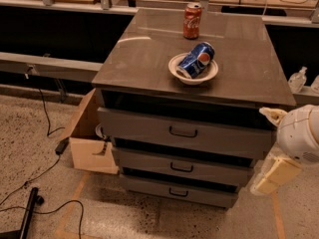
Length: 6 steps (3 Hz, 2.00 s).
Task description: Open bottom drawer
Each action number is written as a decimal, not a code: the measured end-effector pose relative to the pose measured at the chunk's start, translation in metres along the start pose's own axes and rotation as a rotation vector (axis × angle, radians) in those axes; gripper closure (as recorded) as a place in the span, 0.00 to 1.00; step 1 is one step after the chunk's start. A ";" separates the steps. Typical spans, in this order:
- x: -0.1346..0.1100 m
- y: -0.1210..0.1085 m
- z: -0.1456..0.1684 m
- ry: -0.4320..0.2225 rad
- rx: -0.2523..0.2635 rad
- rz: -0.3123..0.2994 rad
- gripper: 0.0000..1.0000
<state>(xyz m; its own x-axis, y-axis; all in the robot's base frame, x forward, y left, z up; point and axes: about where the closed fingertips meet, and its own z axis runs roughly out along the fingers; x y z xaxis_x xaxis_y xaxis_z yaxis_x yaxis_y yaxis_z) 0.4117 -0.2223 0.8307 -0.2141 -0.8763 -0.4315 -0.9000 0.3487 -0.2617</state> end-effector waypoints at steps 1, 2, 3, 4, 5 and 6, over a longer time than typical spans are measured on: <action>0.004 0.016 0.017 -0.022 -0.024 0.036 0.00; 0.029 0.058 0.066 -0.051 -0.075 0.051 0.00; 0.065 0.117 0.152 -0.125 -0.160 0.101 0.00; 0.086 0.142 0.223 -0.128 -0.211 0.114 0.00; 0.104 0.159 0.303 -0.107 -0.276 0.087 0.00; 0.104 0.159 0.303 -0.107 -0.276 0.087 0.00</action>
Offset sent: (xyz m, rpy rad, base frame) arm -0.0754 0.0249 -0.1894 0.1291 0.1470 0.0269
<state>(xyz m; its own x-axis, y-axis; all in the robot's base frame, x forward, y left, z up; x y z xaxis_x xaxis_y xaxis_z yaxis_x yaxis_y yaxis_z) 0.3612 -0.1569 0.4827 -0.2671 -0.8018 -0.5346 -0.9522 0.3051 0.0182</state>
